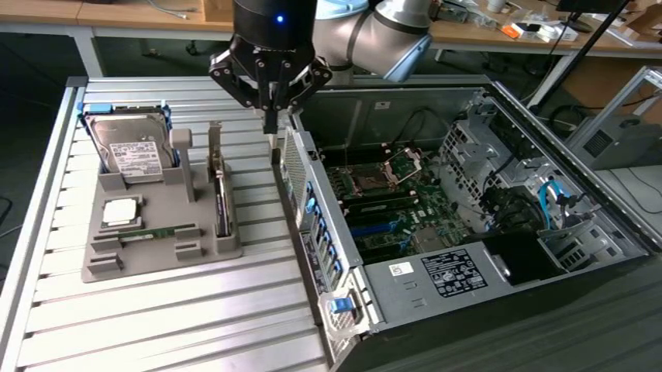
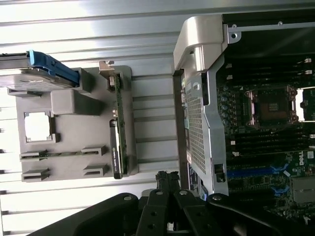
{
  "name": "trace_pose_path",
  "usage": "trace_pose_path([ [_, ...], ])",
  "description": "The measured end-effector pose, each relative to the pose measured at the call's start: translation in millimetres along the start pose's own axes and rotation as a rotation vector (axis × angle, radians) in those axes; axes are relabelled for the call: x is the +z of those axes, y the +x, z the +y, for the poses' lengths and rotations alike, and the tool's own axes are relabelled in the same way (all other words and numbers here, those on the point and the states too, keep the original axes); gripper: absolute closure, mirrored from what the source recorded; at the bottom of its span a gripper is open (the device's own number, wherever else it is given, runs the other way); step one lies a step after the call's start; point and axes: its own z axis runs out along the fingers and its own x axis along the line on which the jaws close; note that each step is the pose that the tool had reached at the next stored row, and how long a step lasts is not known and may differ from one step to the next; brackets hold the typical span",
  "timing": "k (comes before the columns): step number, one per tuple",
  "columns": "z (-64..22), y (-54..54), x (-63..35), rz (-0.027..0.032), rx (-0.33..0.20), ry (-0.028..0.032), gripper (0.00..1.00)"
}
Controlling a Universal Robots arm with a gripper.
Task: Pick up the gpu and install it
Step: 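Reach for the gpu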
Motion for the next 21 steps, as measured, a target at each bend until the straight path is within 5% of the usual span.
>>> trace_pose_path([
  [21, -1.8, 23.0, -0.3, 0.0000, 0.000, 0.0001, 0.90],
])
